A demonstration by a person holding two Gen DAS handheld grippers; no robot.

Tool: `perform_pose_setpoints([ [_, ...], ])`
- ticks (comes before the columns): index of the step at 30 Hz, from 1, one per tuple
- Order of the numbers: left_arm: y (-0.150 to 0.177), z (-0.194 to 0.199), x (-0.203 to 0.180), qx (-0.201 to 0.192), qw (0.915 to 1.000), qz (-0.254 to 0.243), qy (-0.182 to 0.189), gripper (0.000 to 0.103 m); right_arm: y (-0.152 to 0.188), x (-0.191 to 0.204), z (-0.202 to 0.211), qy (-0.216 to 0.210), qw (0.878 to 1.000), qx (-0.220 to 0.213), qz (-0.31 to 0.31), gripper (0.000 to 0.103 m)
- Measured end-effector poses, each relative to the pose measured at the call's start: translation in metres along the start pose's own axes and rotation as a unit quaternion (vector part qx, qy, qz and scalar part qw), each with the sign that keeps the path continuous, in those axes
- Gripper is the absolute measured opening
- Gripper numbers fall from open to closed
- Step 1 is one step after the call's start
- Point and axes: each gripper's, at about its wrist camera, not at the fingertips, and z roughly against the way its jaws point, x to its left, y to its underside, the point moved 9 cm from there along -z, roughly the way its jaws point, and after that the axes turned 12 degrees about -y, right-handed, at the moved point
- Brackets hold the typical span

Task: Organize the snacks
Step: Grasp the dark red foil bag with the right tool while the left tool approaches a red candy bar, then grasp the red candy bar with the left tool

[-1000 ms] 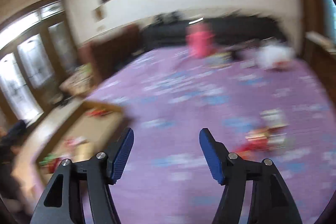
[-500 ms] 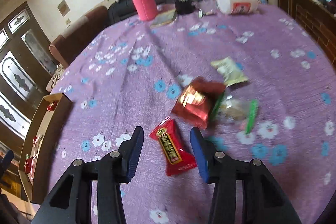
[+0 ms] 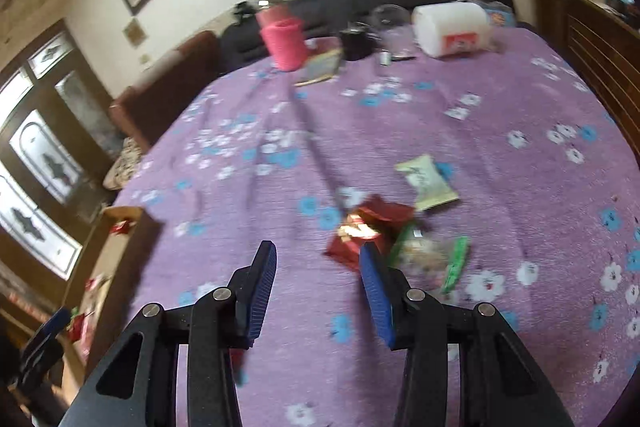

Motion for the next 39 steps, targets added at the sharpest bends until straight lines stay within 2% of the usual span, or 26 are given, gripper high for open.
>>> perform_pose_setpoints([
  [3,0.006,-0.005,-0.007,0.010,0.9998,-0.012,0.009,0.103,-0.006,0.003,-0.008,0.057,0.997,-0.004,0.061,0.047],
  [4,0.009,-0.007,-0.010,0.014,0.9997,-0.017,0.012,0.103,-0.010,0.003,-0.010,0.062,0.995,-0.002,0.073,0.047],
  [6,0.012,-0.009,-0.013,0.020,0.9995,-0.019,0.015,0.103,-0.014,0.001,-0.022,0.063,0.995,0.017,0.071,0.046],
  [8,0.014,-0.011,-0.015,0.024,0.9993,-0.017,0.020,0.103,-0.017,-0.012,-0.034,0.095,0.993,0.032,0.062,0.047],
  [10,0.015,-0.011,-0.016,0.026,0.9992,-0.019,0.023,0.103,-0.020,-0.021,-0.040,0.116,0.991,0.030,0.064,0.048],
  [14,0.016,-0.013,-0.020,0.030,0.9990,-0.021,0.026,0.103,-0.019,-0.026,-0.048,0.132,0.988,0.044,0.070,0.048],
  [15,0.016,-0.013,-0.022,0.031,0.9988,-0.021,0.030,0.103,-0.016,-0.029,-0.051,0.131,0.988,0.056,0.067,0.046],
  [17,0.017,-0.013,-0.025,0.033,0.9986,-0.023,0.034,0.103,-0.012,-0.038,-0.053,0.131,0.988,0.067,0.054,0.033],
  [19,0.017,-0.012,-0.030,0.033,0.9984,-0.029,0.037,0.103,-0.012,-0.045,-0.049,0.107,0.992,0.057,0.023,0.029],
  [24,0.016,-0.012,-0.045,0.034,0.9971,-0.049,0.047,0.103,-0.005,-0.043,-0.022,0.024,0.999,0.017,-0.041,0.029],
  [27,0.015,-0.020,-0.065,0.040,0.9952,-0.068,0.057,0.102,0.009,-0.026,-0.002,-0.014,0.999,0.007,-0.044,0.029],
  [31,0.020,-0.041,-0.095,0.055,0.9908,-0.105,0.065,0.102,0.020,-0.003,0.010,-0.043,0.999,-0.002,-0.033,0.029],
  [34,0.026,-0.063,-0.117,0.070,0.9859,-0.138,0.064,0.101,0.023,0.007,0.013,-0.038,0.999,-0.010,-0.011,0.029],
  [37,0.025,-0.082,-0.130,0.076,0.9837,-0.154,0.052,0.092,0.026,0.010,0.011,-0.048,0.999,-0.008,-0.009,0.029],
  [38,0.026,-0.087,-0.133,0.080,0.9832,-0.156,0.051,0.086,0.028,0.011,0.010,-0.050,0.999,-0.006,-0.010,0.029],
  [39,0.025,-0.092,-0.136,0.084,0.9826,-0.159,0.047,0.076,0.030,0.011,0.009,-0.050,0.999,-0.004,-0.010,0.029],
])
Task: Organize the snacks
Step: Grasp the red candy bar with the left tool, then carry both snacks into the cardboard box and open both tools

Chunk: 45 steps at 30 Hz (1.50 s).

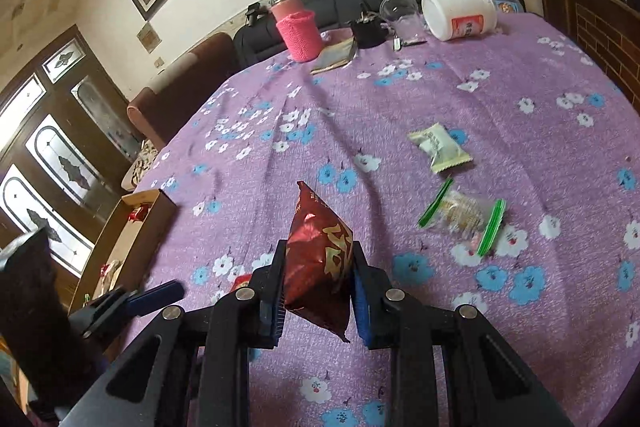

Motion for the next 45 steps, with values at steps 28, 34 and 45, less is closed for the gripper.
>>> perform_pose_setpoints([
  [28,0.019,0.044,0.075,-0.010,0.9950,0.088,0.047,0.061,0.020,0.027,-0.002,0.030,0.999,-0.007,0.011,0.029],
  [34,0.017,0.000,0.023,0.017,0.9997,0.005,0.019,0.060,0.025,0.038,0.011,0.038,0.999,-0.001,0.036,0.029],
  [45,0.018,0.016,0.054,0.013,0.9990,0.040,0.013,0.018,0.021,0.045,0.013,0.022,0.999,-0.002,0.030,0.029],
])
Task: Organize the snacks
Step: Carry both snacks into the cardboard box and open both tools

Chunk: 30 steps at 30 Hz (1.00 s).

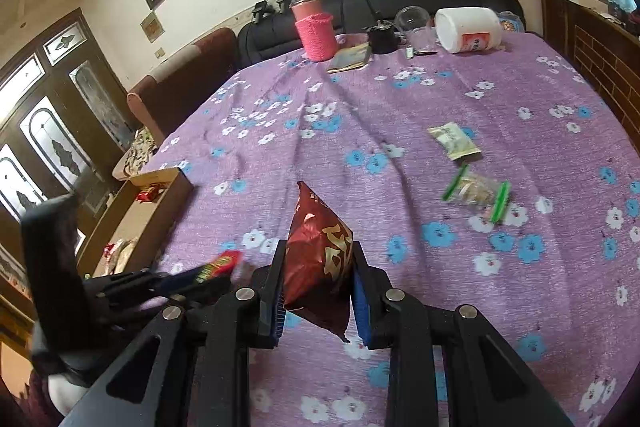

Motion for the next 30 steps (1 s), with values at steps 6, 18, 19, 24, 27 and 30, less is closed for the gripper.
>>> perform_pose_setpoints([
  [6,-0.011,0.062,0.084,-0.043,0.9953,0.086,0.005,0.018,-0.001,0.048,-0.027,-0.042,0.999,0.019,0.016,0.030],
  [18,-0.002,0.074,0.269,-0.044,0.9752,0.187,-0.109,0.019,0.004,0.196,-0.133,-0.119,0.983,0.101,0.100,0.030],
  [19,-0.003,0.069,0.277,-0.042,0.9744,0.191,-0.111,0.019,0.005,0.202,-0.142,-0.119,0.982,0.106,0.104,0.030],
  [24,0.000,0.060,0.296,-0.034,0.9715,0.214,-0.095,0.027,0.013,0.228,-0.190,-0.115,0.977,0.139,0.114,0.031],
  [27,0.000,0.071,0.294,-0.056,0.9704,0.222,-0.078,0.050,0.014,0.231,-0.207,-0.111,0.977,0.143,0.108,0.032],
  [30,0.001,0.085,0.287,-0.072,0.9697,0.225,-0.064,0.059,0.014,0.229,-0.210,-0.111,0.978,0.140,0.108,0.039],
])
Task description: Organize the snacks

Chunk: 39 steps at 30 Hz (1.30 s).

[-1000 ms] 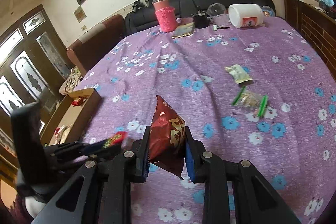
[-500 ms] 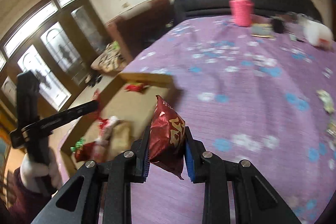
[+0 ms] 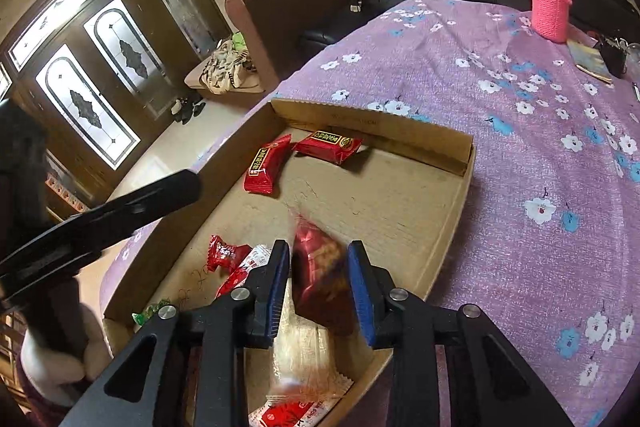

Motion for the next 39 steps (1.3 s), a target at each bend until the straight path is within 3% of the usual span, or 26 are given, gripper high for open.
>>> perform_pose_setpoints([
  [3,0.003,0.020,-0.009,-0.014,0.9997,0.010,0.015,0.071,0.001,-0.004,0.014,0.006,1.000,-0.013,-0.002,0.041],
  [8,0.011,0.058,-0.043,-0.022,0.9945,0.035,0.096,0.080,0.004,-0.042,0.081,0.047,0.996,-0.070,-0.018,0.041],
  [11,0.018,0.076,-0.072,-0.028,0.9910,0.024,0.129,0.081,0.012,-0.102,0.136,0.112,0.988,-0.098,-0.049,0.041],
  [16,0.041,0.088,-0.118,-0.023,0.9868,-0.010,0.160,0.081,0.032,-0.240,0.231,0.221,0.955,-0.122,-0.154,0.040],
  [19,0.056,0.080,-0.134,-0.008,0.9868,-0.026,0.160,0.081,0.041,-0.295,0.252,0.256,0.944,-0.104,-0.178,0.040],
  [22,0.070,0.068,-0.148,0.008,0.9886,-0.044,0.144,0.081,0.039,-0.320,0.249,0.256,0.946,-0.090,-0.176,0.040],
  [26,0.084,0.055,-0.159,0.027,0.9894,-0.048,0.135,0.081,0.033,-0.333,0.227,0.243,0.951,-0.076,-0.175,0.039],
  [27,0.086,0.053,-0.159,0.029,0.9896,-0.047,0.133,0.081,0.032,-0.333,0.222,0.248,0.950,-0.073,-0.173,0.032],
  [29,0.090,0.049,-0.160,0.033,0.9902,-0.040,0.130,0.081,0.031,-0.328,0.219,0.259,0.949,-0.077,-0.160,0.030],
  [32,0.097,0.047,-0.160,0.039,0.9904,-0.037,0.127,0.081,0.038,-0.322,0.223,0.244,0.951,-0.091,-0.166,0.030],
  [35,0.099,0.052,-0.159,0.036,0.9910,-0.038,0.123,0.081,0.040,-0.292,0.232,0.213,0.959,-0.104,-0.155,0.030],
  [39,0.099,0.060,-0.157,0.031,0.9910,-0.033,0.126,0.081,0.049,-0.225,0.226,0.138,0.979,-0.090,-0.122,0.032],
])
